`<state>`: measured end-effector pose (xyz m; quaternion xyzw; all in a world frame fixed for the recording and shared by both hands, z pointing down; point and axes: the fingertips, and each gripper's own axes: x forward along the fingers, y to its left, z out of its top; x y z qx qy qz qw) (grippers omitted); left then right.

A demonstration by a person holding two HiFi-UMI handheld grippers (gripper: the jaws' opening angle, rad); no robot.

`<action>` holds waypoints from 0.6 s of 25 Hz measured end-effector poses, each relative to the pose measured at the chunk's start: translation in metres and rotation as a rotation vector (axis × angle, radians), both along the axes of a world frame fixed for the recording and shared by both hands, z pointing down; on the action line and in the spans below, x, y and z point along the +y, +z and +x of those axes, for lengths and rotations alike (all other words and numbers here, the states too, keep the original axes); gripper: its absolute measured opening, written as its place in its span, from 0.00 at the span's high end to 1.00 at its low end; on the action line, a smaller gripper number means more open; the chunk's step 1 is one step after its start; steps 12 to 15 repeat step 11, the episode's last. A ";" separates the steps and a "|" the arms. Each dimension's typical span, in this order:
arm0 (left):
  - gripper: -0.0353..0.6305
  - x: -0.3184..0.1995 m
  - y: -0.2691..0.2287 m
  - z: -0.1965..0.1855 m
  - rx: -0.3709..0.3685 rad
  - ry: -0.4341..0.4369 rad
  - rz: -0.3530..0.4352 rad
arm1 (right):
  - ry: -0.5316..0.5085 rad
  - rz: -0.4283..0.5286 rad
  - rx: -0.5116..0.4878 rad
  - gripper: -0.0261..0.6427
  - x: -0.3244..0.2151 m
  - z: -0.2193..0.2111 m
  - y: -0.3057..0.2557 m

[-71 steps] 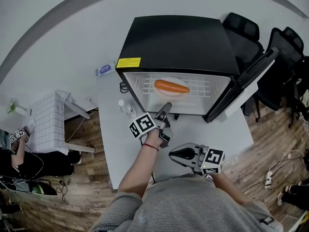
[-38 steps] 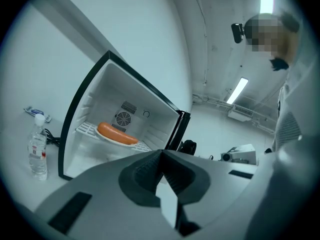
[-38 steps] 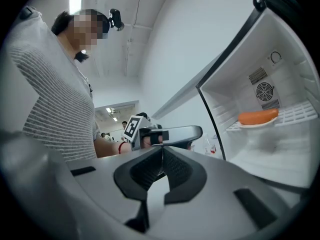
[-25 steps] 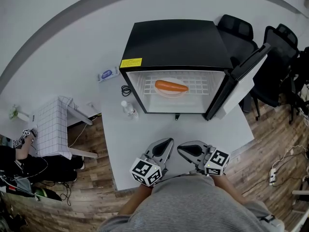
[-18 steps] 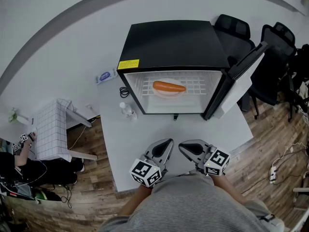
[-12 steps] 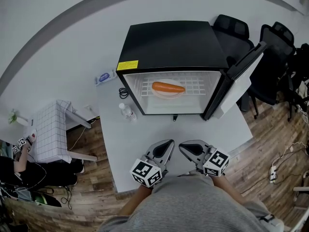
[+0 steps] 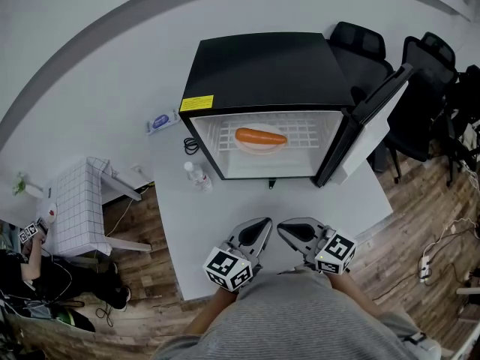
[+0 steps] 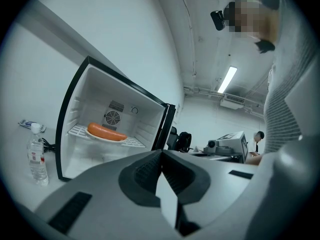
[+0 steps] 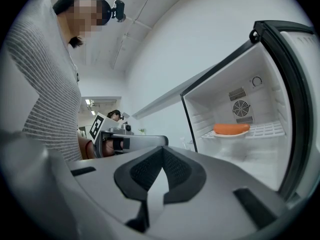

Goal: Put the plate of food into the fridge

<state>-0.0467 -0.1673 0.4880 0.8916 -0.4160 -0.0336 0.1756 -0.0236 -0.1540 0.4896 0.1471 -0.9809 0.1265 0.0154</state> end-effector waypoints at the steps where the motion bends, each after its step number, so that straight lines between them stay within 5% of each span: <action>1: 0.93 0.000 0.000 0.000 0.001 0.000 0.000 | 0.001 0.000 0.001 0.94 0.000 0.000 0.000; 15: 0.93 -0.004 0.002 -0.001 0.005 0.004 -0.006 | 0.007 -0.011 0.005 0.94 -0.003 0.000 0.003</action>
